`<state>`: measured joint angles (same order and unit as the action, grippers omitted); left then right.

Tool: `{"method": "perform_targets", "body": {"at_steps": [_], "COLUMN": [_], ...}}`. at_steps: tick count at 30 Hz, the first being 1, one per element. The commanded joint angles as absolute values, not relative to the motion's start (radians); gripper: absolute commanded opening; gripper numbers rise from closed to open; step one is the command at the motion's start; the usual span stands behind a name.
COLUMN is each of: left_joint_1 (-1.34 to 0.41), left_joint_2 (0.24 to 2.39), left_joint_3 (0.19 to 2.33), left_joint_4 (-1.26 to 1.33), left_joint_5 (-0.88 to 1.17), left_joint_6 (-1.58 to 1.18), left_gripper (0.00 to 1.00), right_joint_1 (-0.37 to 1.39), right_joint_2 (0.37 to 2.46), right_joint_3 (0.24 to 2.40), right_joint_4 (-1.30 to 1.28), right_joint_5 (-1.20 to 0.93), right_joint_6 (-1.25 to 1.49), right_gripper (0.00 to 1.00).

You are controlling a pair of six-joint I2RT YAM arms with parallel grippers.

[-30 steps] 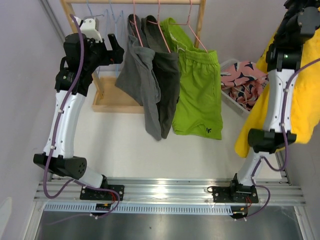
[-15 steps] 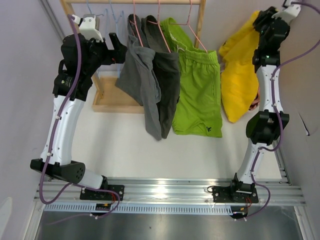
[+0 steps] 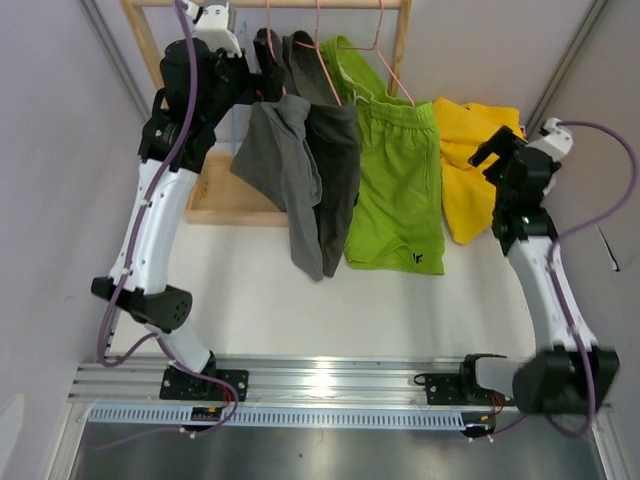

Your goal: Remove the shorts from the hanger

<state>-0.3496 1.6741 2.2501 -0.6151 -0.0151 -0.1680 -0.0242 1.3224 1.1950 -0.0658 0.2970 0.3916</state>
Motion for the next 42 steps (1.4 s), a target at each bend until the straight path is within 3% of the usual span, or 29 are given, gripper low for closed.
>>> {"method": "perform_targets", "body": {"at_steps": [1,9,11,13,18,19,24,25,36,42], "left_joint_1": [-0.354,-0.354,-0.354,-0.354,-0.354,-0.354,-0.354,-0.354,-0.359,-0.359], "left_joint_2": [1.742,1.836,1.850,1.868,1.897,1.902,1.907,1.907,1.818,1.770], "left_joint_3": [2.338,2.372,2.370,2.367,2.362,2.368,2.381,2.385,2.474,2.517], "left_joint_4": [-0.634,-0.600,-0.588,-0.580,-0.552,-0.551,-0.543,-0.543,-0.543,-0.543], "left_joint_5": [-0.081,-0.166,-0.161,-0.163,-0.147,-0.147,-0.146,-0.146,-0.138,-0.132], "left_joint_6": [-0.186,-0.195,-0.202,-0.215,-0.225,-0.227,-0.229,-0.229,-0.207,-0.209], "left_gripper": [0.99,0.99,0.92,0.79,0.59,0.48,0.12,0.00,0.00,0.00], "right_joint_1": [-0.003,0.044,0.046,0.048,0.054,0.055,0.063,0.064,0.123,0.196], "right_joint_2": [1.013,0.713,0.695,0.678,0.658,0.657,0.653,0.652,0.632,0.721], "right_joint_3": [1.115,1.065,1.069,1.071,1.060,1.060,1.058,1.058,1.120,1.222], "right_joint_4": [-0.049,-0.215,-0.244,-0.265,-0.282,-0.284,-0.282,-0.282,-0.226,-0.131], "right_joint_5": [0.344,0.358,0.333,0.321,0.295,0.287,0.273,0.273,0.174,-0.046], "right_joint_6": [0.368,0.379,0.385,0.391,0.405,0.408,0.408,0.408,0.382,0.336], "right_gripper": [0.99,0.99,0.99,1.00,0.99,0.99,0.98,0.98,0.96,0.98]}}
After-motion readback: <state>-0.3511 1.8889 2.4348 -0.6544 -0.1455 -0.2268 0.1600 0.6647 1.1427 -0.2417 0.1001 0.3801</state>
